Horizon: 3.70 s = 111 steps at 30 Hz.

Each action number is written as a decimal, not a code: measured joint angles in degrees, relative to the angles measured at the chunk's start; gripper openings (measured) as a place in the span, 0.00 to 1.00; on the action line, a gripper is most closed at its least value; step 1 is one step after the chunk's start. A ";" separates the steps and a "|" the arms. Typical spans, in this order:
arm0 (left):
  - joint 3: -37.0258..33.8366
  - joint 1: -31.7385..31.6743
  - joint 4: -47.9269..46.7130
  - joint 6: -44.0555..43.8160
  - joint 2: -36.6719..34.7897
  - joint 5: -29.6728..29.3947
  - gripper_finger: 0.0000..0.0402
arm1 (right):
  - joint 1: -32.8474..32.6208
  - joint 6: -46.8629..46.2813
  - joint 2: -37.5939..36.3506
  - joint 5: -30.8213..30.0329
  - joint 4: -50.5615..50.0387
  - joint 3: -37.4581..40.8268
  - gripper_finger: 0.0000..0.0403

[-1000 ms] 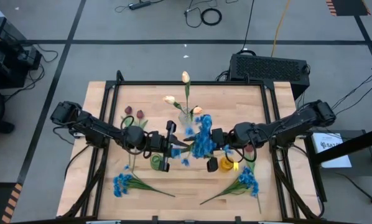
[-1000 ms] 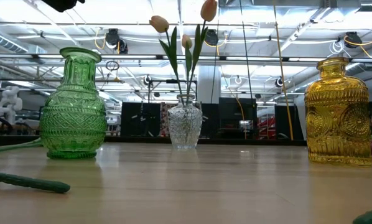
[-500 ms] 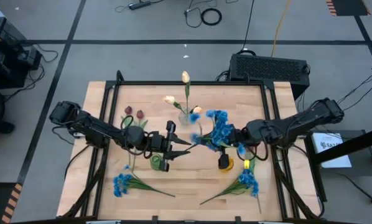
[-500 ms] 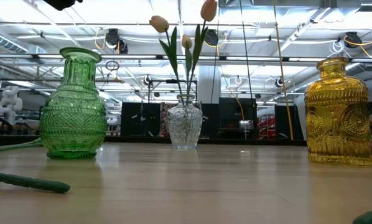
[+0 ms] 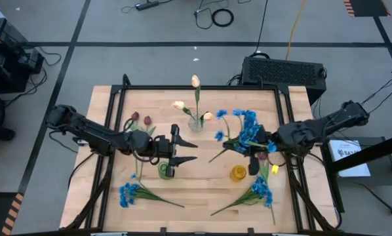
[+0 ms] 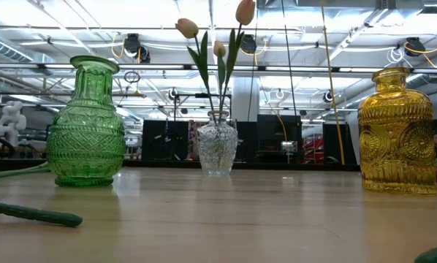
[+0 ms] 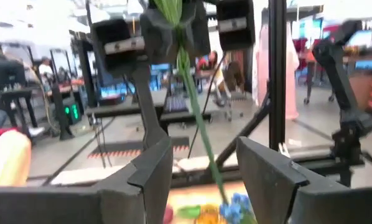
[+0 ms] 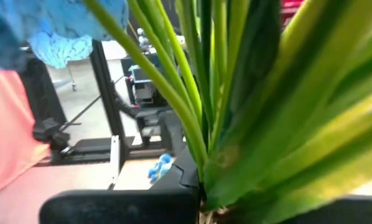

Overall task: Sort flowers into vase by color
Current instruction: Put the top blue flowers into the yellow vase

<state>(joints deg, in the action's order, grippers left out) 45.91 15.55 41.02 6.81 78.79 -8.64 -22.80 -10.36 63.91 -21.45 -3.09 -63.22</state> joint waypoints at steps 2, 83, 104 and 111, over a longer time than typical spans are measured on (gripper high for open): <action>0.00 0.00 -3.92 -0.50 -2.10 0.00 0.46 | -0.68 -1.57 -1.97 0.02 -2.80 0.00 0.01; 0.00 2.27 -19.31 -1.99 -9.78 -2.36 0.46 | -23.42 -36.60 -5.32 -29.70 -28.38 16.83 0.12; 0.00 2.27 -19.52 -2.02 -9.78 -2.36 0.46 | -23.44 -35.96 -4.71 -30.85 -27.74 16.83 0.57; 0.00 2.27 -20.02 -2.04 -9.78 -2.34 0.46 | -23.44 -33.74 -7.42 -31.24 -26.86 16.83 0.76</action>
<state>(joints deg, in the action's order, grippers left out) 45.91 17.82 21.00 4.78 69.01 -10.98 -46.24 -44.10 56.49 -52.70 -29.95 -46.39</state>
